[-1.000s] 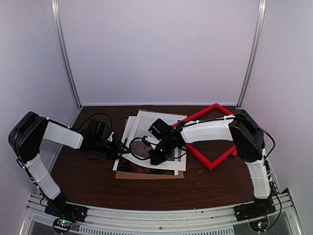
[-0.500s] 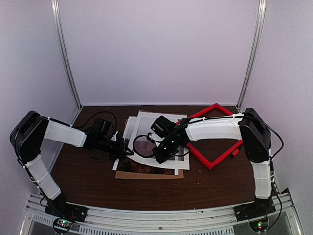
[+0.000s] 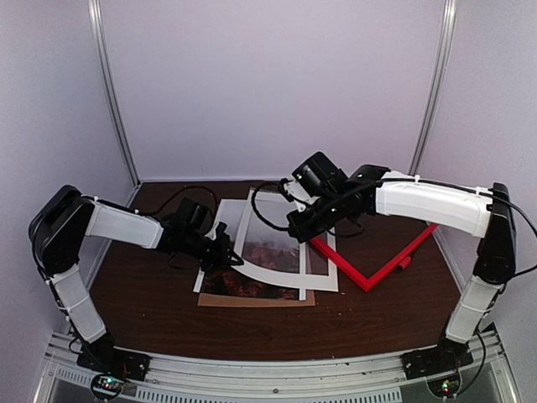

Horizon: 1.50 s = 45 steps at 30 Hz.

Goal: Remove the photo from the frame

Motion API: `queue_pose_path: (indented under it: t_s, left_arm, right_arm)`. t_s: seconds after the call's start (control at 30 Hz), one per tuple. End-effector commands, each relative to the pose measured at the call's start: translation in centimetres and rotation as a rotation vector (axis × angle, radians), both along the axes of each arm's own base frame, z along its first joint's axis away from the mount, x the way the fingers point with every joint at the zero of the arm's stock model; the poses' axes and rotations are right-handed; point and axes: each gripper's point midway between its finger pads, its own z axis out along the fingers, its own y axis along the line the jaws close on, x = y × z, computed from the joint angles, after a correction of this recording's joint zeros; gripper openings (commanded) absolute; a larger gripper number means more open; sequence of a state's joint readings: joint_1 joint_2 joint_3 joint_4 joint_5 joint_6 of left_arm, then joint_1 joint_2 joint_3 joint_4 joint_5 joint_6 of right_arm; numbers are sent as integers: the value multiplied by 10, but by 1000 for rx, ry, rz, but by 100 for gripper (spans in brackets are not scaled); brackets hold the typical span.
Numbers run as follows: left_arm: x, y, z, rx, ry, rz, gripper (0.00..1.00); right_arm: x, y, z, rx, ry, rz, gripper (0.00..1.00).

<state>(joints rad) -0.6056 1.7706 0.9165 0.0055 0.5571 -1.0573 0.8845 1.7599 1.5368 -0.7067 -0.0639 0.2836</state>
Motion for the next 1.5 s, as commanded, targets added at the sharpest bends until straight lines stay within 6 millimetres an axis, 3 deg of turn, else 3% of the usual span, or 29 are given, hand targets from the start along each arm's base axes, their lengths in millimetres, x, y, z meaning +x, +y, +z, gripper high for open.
queue_pose_path:
  t_s: [0.0,0.17,0.37,0.53,0.63,0.8,0.9,1.17,1.27,1.47]
  left_arm:
    - [1,-27,5,-14,-29,-52,0]
    - [2,-52,5,-19,-31,-80,0]
    - [2,-89,10,-35,-48,-123,0]
    - [-9,-106,4,-4,-30,-171,0]
    - [-12,-103,4,28,-36,-189,0]
    - [-13,-77,13,153,-109,-189,13]
    - [-15,-57,22,236,-162,-187,27]
    - [-22,12,52,462,-305,-149,53]
    - [-29,45,61,529,-334,-116,55]
    - [-42,141,69,780,-340,19,56]
  right_arm:
    - [4,-32,16,-60,-64,-60,12]
    - [4,-48,29,-56,-96,-88,12]
    - [3,-56,28,-60,-98,-103,11]
    - [3,-58,21,-69,-88,-110,10]
    - [3,-60,19,-72,-87,-116,10]
    - [3,-68,15,-94,-91,-135,11]
    - [3,-70,12,-95,-85,-141,11]
    - [4,-70,13,-83,-83,-141,10]
    - [2,-64,13,-67,-71,-122,11]
    - [-2,-47,6,-19,-30,-70,11]
